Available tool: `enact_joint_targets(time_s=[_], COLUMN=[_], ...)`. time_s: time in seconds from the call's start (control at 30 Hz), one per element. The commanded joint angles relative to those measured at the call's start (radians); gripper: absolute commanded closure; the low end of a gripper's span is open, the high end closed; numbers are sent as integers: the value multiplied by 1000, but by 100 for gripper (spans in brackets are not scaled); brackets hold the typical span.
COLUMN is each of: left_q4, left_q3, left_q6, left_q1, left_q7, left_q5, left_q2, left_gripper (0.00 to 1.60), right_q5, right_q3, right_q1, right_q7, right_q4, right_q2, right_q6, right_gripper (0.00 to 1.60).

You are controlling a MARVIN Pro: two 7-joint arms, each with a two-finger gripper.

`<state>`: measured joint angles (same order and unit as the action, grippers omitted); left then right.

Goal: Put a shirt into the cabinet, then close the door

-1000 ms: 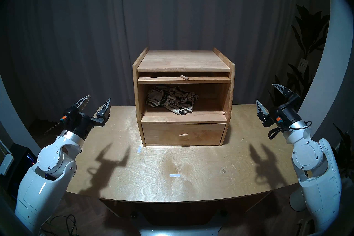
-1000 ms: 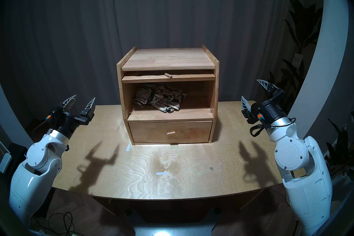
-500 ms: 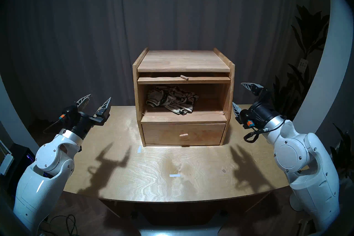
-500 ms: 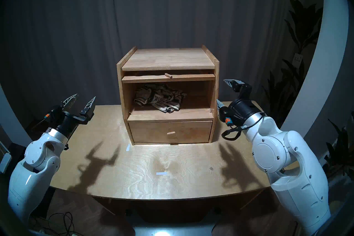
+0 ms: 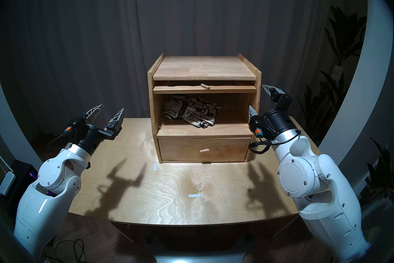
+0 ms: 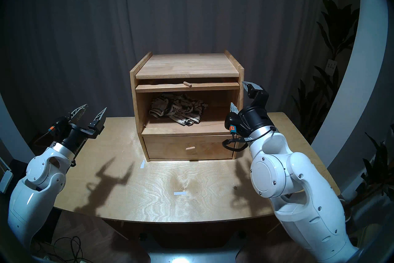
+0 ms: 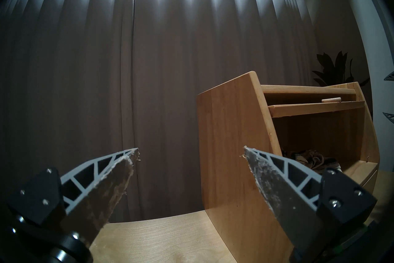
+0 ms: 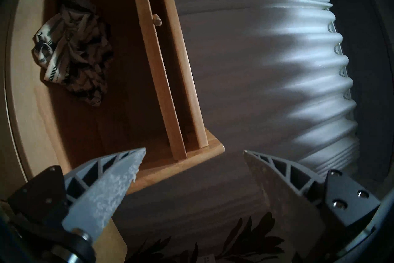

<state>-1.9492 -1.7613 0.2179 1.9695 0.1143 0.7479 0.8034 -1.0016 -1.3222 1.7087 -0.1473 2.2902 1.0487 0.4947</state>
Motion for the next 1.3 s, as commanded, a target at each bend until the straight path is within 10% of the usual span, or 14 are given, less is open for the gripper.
enact_joint_targets(time_s=[0.0,0.4,1.27], left_q4=[-7,-2,1], left_q3=[-17,-22,-26], left_q6=[11,14,19], left_q1=[-8,-6,-6], left_q7=[11,33,44], left_q5=[5,19,21], left_q2=[-8,-10,-8], left_gripper=[0,0,0], right_q5=[-80,-263,-239], right_q3=[42,125,217], right_q1=[-80,-207,-312], right_q7=[98,118,21], right_q4=[-77,-235,-332], right_q2=[98,164,249], right_q6=[71,11,27], right_gripper=[0,0,0])
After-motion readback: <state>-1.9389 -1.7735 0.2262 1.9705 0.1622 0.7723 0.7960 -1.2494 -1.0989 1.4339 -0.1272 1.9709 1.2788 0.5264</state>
